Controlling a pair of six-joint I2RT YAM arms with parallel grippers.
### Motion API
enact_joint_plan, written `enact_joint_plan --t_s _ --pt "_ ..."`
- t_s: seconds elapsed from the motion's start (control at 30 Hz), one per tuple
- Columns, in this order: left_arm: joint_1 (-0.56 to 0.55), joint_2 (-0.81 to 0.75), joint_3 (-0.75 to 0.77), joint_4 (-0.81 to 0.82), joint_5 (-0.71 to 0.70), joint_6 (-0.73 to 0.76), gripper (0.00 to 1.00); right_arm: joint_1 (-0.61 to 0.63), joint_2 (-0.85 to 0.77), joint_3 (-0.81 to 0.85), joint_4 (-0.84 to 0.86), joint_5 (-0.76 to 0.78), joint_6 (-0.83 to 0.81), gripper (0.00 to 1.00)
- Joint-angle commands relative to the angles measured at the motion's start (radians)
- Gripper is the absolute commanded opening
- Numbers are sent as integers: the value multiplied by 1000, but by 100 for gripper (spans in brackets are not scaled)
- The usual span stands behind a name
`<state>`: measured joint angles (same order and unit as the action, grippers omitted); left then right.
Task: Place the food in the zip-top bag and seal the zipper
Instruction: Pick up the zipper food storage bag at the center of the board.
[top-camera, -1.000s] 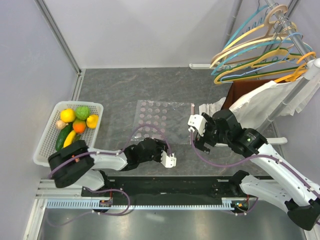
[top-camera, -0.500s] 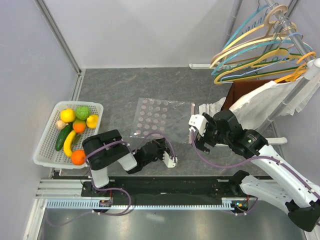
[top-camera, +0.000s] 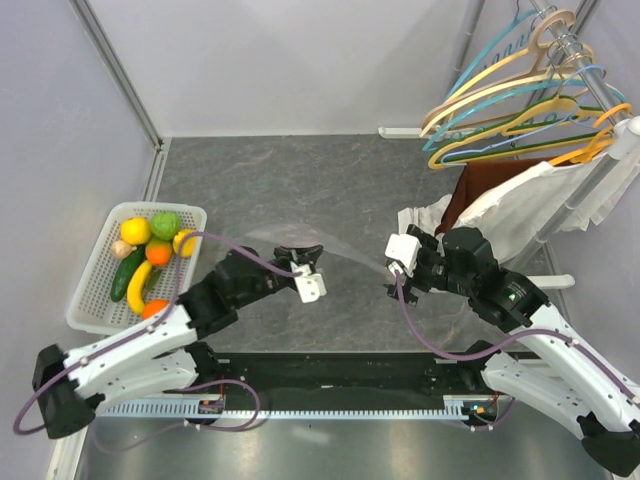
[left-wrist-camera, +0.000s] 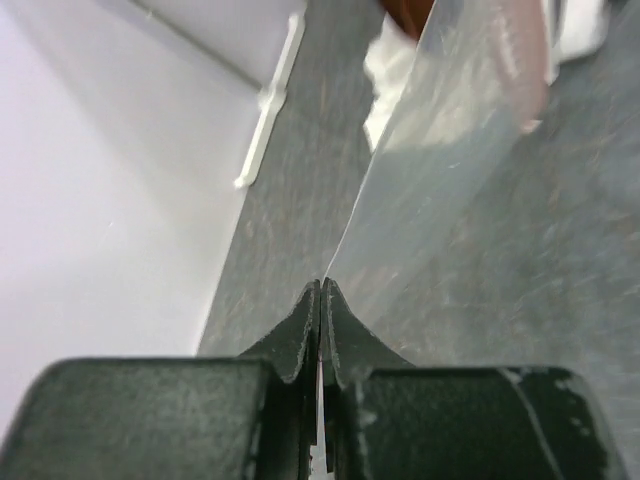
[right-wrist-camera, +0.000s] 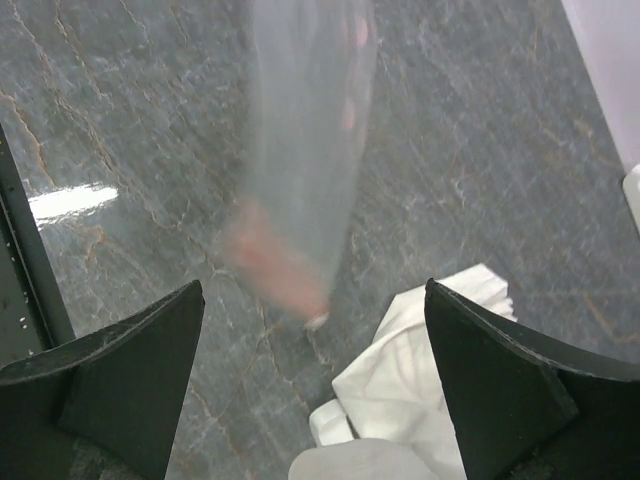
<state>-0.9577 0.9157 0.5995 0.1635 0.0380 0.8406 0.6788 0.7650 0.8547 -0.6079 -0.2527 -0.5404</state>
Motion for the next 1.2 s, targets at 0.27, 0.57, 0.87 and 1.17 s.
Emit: enact_joint_plan --t_s 0.27,0.57,0.87,1.17 --pt "325 -141 229 -579 350 -435 2 5 36 99 85 -177 -55 98" --pt "453 -45 345 -570 477 -583 2 5 37 51 117 -267 20 98" --pt "516 37 419 -568 550 -644 2 22 25 -104 279 -301 100 94" --pt "534 68 425 -552 539 -686 2 131 102 -158 439 -266 241 77"
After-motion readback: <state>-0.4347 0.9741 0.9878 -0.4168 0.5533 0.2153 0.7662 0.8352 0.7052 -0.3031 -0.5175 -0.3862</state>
